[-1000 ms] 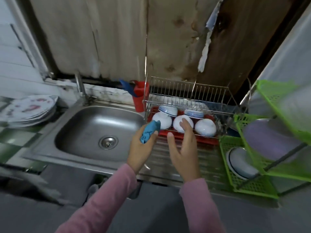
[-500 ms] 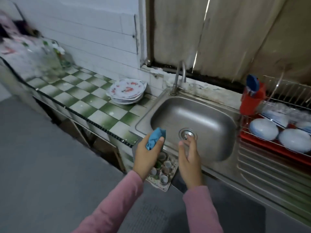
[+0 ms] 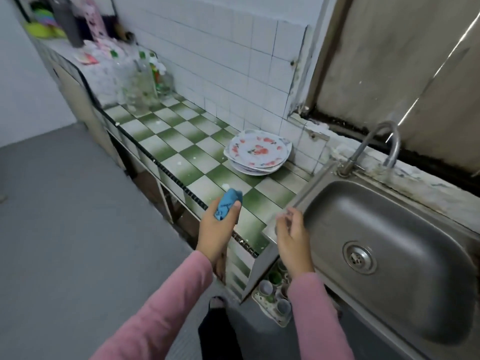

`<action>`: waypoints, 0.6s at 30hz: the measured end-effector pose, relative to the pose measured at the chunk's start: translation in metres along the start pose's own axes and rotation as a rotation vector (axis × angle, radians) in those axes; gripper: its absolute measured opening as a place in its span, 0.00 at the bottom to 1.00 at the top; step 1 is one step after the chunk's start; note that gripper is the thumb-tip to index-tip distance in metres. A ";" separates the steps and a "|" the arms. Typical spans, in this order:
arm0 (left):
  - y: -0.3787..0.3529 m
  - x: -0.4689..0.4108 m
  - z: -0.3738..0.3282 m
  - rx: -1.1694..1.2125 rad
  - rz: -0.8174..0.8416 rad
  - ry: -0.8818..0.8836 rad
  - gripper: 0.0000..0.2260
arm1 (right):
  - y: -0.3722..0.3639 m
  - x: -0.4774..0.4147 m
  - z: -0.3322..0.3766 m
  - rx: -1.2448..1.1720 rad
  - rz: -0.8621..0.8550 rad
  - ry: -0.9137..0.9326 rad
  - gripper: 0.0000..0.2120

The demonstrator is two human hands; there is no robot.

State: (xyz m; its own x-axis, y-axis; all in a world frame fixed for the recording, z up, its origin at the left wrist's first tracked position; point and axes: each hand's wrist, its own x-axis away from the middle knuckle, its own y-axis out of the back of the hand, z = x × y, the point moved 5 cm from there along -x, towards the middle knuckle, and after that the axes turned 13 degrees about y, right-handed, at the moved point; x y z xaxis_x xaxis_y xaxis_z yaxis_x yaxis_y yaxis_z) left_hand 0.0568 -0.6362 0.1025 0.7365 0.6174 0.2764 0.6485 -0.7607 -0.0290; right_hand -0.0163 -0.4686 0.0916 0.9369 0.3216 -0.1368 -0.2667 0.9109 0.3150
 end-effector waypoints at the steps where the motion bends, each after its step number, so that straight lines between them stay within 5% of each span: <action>1: 0.003 -0.017 -0.004 -0.003 0.003 -0.006 0.02 | -0.010 -0.015 -0.002 -0.001 -0.009 -0.007 0.16; 12: 0.016 -0.199 -0.044 -0.066 0.010 0.048 0.11 | -0.078 -0.186 -0.045 0.016 -0.175 -0.273 0.15; 18: 0.009 -0.271 -0.061 -0.078 0.090 0.064 0.05 | -0.095 -0.250 -0.082 0.140 -0.280 -0.396 0.21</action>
State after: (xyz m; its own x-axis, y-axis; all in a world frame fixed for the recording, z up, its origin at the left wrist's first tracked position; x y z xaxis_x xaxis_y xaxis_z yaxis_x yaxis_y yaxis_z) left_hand -0.1488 -0.8232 0.0862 0.7755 0.5339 0.3369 0.5619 -0.8270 0.0173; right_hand -0.2438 -0.6149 0.0192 0.9892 -0.0774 0.1245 0.0143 0.8959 0.4440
